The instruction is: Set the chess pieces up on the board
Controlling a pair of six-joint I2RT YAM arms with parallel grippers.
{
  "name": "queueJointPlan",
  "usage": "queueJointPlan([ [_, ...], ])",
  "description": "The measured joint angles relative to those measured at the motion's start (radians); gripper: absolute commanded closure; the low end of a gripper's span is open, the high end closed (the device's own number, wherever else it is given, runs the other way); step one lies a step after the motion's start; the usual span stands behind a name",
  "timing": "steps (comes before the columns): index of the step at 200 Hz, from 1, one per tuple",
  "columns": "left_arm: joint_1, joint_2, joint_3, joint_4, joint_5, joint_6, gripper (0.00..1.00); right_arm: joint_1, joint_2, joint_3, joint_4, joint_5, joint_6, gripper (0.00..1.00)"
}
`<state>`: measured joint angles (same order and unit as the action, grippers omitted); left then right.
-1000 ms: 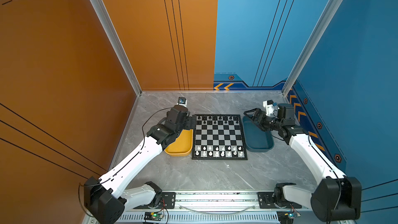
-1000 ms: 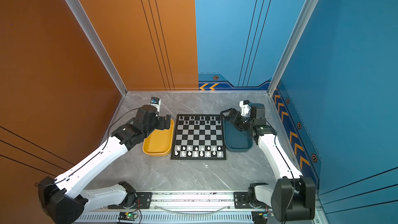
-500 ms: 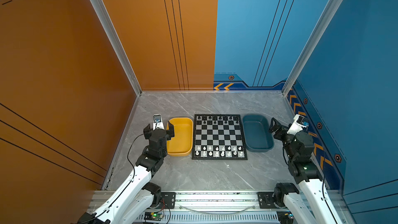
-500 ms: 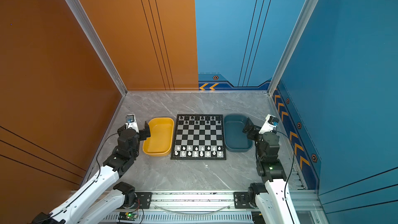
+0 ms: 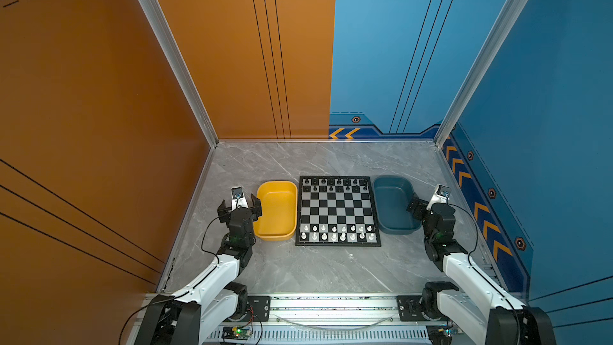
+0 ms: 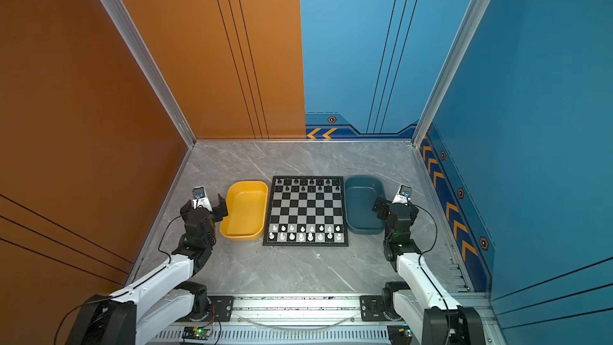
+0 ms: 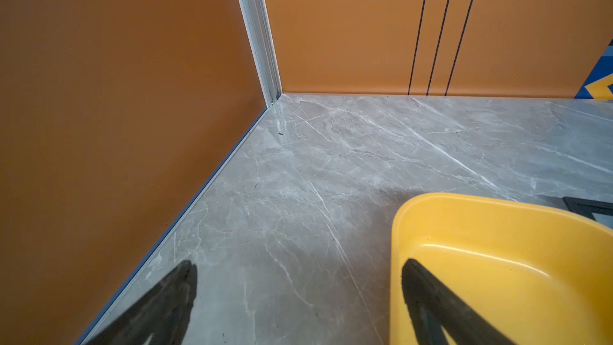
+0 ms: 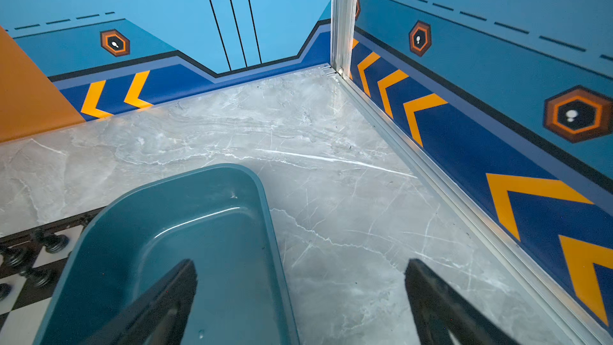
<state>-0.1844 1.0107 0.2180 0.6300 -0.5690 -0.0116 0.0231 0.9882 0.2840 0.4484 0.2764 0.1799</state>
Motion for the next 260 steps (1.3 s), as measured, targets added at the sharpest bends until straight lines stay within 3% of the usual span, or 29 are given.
queueJointPlan([
  [90, 0.01, 0.253, 0.035, 0.15, 0.06, 0.047, 0.02, -0.005, 0.396, 0.021, 0.33, -0.021, -0.051, 0.0],
  [171, 0.037, 0.384, 0.039, 0.332, 0.111, 0.064, 0.02, 0.006, 0.483, 0.019, 0.487, -0.048, -0.08, 0.0],
  [260, 0.042, 0.542, 0.035, 0.491, 0.177, 0.064, 0.02, 0.039, 0.534, 0.068, 0.477, -0.048, -0.123, 0.0],
])
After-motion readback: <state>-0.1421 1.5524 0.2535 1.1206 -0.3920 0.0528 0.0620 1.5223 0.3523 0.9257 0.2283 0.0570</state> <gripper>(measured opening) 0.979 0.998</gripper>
